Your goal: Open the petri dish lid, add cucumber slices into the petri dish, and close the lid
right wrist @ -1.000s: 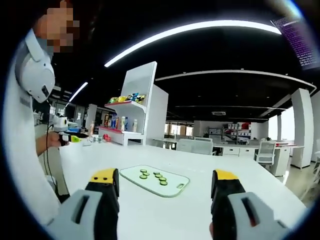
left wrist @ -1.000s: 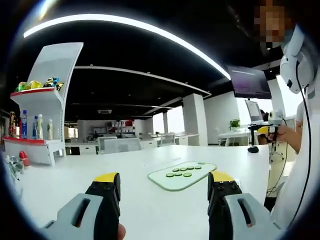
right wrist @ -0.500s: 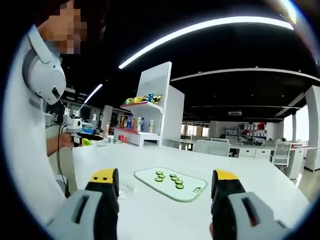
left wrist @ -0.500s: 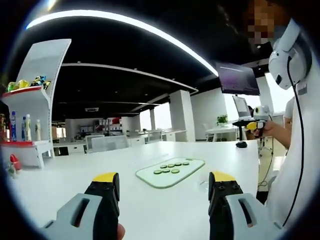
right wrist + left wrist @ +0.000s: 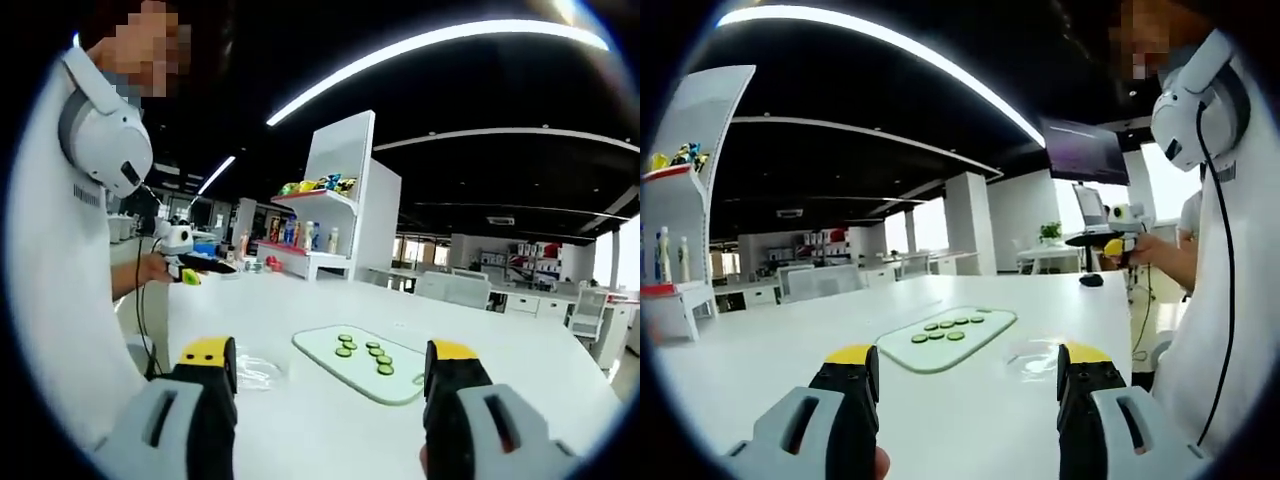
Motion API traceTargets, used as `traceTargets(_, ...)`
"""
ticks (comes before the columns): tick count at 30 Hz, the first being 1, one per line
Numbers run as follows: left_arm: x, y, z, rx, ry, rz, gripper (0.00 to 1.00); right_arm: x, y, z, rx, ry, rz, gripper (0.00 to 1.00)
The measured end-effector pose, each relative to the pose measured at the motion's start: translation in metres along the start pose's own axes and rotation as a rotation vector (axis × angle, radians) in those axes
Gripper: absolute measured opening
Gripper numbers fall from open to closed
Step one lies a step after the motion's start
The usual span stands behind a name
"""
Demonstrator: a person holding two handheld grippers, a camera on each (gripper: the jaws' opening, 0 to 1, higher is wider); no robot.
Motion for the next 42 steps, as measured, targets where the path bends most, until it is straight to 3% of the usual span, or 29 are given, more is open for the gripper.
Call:
traceTargets(16,0.018,-0.013,-0.025,-0.065,-0.141,0.004,0.73,-0.016,-0.015,-0.029,-0.036,0.143,0.004,0.76)
traceTargets(27,0.034,-0.018,-0.042,-0.078,-0.226,0.012,0.74,-0.033,-0.019,-0.048,-0.047,0.216,-0.001,0.77)
traceTargets(42,0.035,-0.030,-0.052,-0.118,-0.269,0.015,0.74,-0.055,-0.028,-0.075,-0.078,0.307,-0.021,0.77)
Point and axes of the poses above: the point that each gripper's makers call its tool centre point, and the gripper's own axes: z roughly backward along the fingers, x roughly to its right, y roughly out of its top, the point moved 4 cm from there along z, roughly backward along the fingers, and after that the axes turned 4 degrees about z, right-handed, at the moved point
